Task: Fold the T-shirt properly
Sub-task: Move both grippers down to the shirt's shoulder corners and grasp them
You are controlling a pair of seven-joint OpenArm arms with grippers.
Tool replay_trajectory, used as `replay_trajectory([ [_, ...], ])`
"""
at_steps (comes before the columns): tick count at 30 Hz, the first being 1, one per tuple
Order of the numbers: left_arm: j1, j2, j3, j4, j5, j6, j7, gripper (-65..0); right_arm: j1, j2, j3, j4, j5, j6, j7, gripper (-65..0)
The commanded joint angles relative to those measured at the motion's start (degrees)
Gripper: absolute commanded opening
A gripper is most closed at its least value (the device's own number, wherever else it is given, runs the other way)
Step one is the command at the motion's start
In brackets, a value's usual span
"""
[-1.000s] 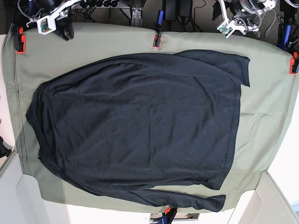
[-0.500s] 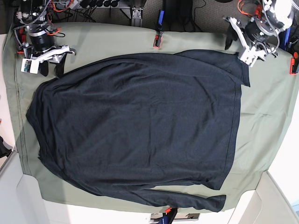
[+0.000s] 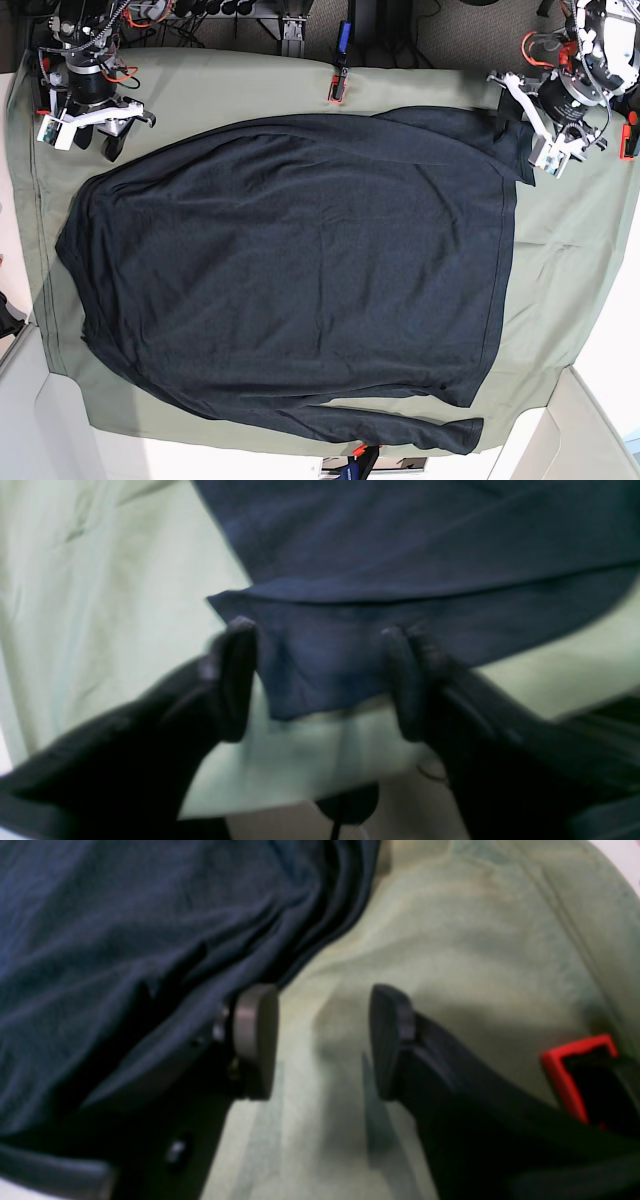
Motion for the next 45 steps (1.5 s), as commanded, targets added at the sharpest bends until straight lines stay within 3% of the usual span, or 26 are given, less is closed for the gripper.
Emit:
replay_trajectory([
  [1,-0.8,-0.8,-0.5,-0.7,-0.2,0.1,-0.8,-17.7,0.1,0.2,0.2,0.8,-0.2,0.0,1.3,-35.0],
  [9,-9.4,-0.8,-0.5,-14.4,-3.2,-0.6,1.5,-17.7,0.1,0.2,0.2,0.8,-2.1,0.0,1.3,-35.0],
  [14,-10.7,-0.7,-0.5,-19.1,-12.8,-6.5,5.6,-17.7,0.1,0.2,0.2,0.8,-2.1,0.0,1.3,-35.0],
  [23,-10.7,0.6,-0.5,-21.7,-23.3,-15.2,11.6,-17.8,1.4,0.2,2.1,0.6,-2.1,-0.1,1.4,-31.4],
  [38,-10.7,0.7,-0.5,-21.7,-25.5,-15.2,12.0,-17.8,12.1,0.2,3.3,-12.1,-2.1,0.0,1.4,-31.4],
  [45,-10.7,0.7,-0.5,-21.7,-25.4,-15.2,12.0,-17.8,14.1,0.2,3.3,-12.6,-2.1,0.1,1.4,-31.4],
])
